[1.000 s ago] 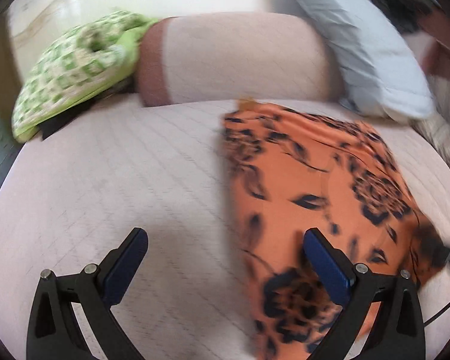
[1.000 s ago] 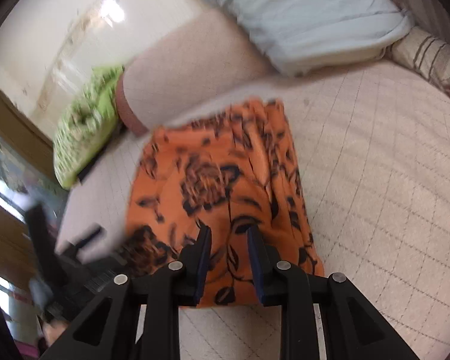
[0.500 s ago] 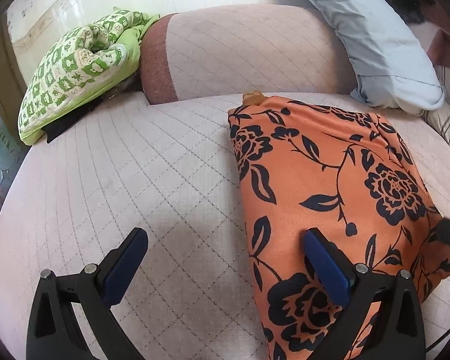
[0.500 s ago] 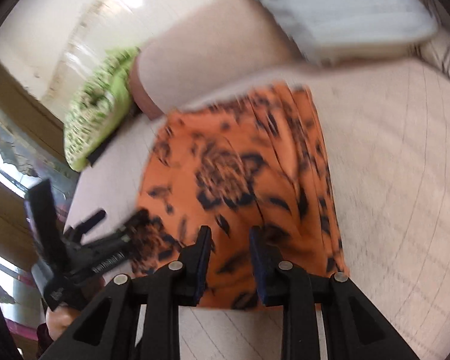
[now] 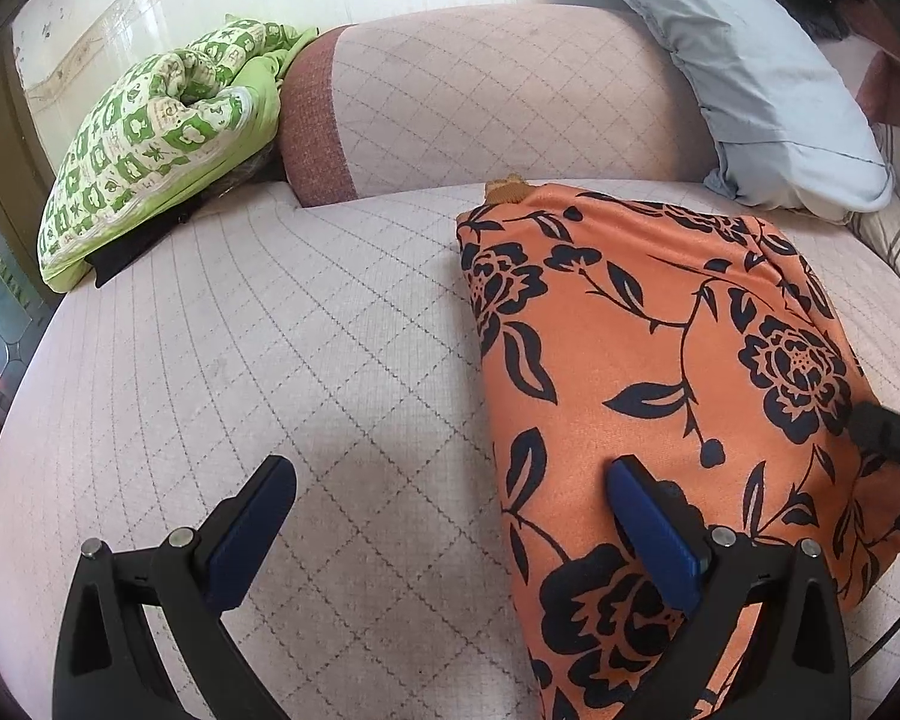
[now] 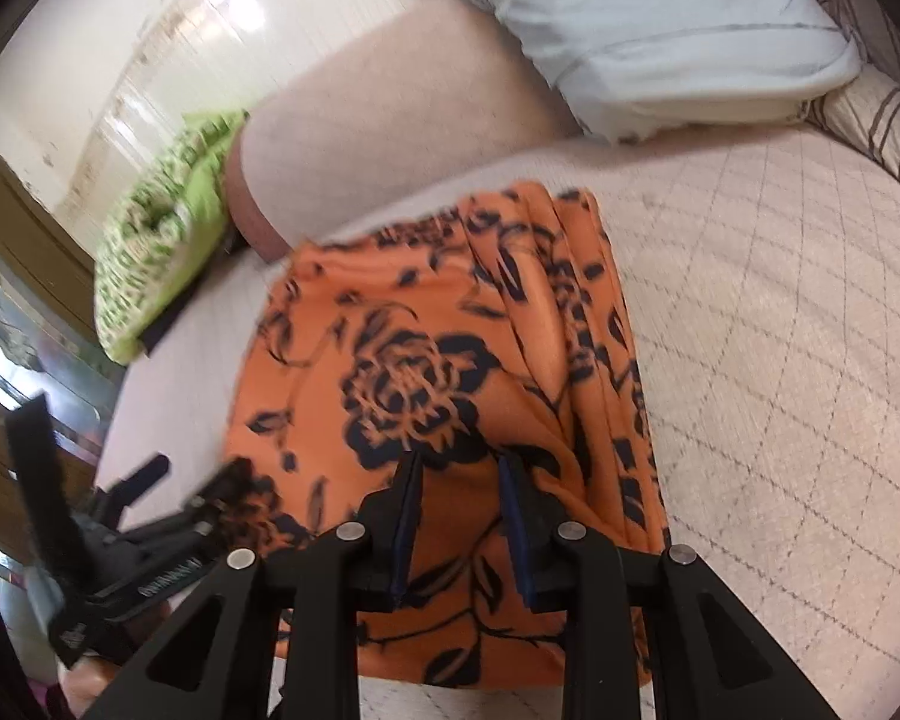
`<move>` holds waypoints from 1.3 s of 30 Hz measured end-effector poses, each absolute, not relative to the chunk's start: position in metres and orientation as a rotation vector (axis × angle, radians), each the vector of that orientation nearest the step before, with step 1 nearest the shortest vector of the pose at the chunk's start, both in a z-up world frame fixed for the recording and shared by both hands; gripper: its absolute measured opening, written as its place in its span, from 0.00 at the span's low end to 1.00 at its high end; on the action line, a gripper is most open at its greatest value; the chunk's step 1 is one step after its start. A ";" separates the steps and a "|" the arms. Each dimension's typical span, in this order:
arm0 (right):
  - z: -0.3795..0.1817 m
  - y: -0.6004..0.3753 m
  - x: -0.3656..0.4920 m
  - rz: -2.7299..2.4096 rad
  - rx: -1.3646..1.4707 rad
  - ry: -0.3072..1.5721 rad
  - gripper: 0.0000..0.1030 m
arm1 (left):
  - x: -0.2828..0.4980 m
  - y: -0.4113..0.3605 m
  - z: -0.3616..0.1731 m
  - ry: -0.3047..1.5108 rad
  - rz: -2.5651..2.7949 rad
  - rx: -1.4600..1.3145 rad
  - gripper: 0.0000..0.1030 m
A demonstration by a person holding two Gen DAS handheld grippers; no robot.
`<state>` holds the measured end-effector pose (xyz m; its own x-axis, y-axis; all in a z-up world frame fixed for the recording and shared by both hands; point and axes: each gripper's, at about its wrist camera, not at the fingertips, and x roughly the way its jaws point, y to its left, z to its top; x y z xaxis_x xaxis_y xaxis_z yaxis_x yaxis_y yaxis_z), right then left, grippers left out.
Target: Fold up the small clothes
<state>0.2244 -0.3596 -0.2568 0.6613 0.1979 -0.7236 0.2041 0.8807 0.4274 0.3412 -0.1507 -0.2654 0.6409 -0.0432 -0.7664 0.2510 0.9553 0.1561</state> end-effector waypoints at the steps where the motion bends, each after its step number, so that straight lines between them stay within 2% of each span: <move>1: -0.257 -0.363 0.224 -0.004 0.509 0.853 0.28 | 0.341 -0.151 -0.266 0.861 -0.169 0.260 1.00; 8: -0.273 -0.361 0.235 -0.037 0.490 0.911 0.29 | 0.341 -0.150 -0.269 0.864 -0.170 0.255 1.00; 16: -0.250 -0.363 0.223 -0.030 0.471 0.822 0.29 | 0.342 -0.150 -0.263 0.864 -0.171 0.246 1.00; 21: -0.272 -0.370 0.234 -0.051 0.512 0.916 0.29 | 0.347 -0.145 -0.266 0.878 -0.167 0.225 1.00; 26: -0.269 -0.359 0.234 -0.066 0.424 0.916 0.29 | 0.348 -0.144 -0.271 0.890 -0.171 0.213 1.00; 36: -0.250 -0.378 0.265 -0.051 0.483 0.835 0.29 | 0.349 -0.146 -0.271 0.887 -0.181 0.224 1.00; 37: -0.254 -0.381 0.274 -0.043 0.497 0.848 0.29 | 0.349 -0.147 -0.271 0.887 -0.181 0.222 1.00; 39: -0.264 -0.382 0.289 -0.036 0.495 0.896 0.37 | 0.350 -0.147 -0.272 0.888 -0.186 0.220 1.00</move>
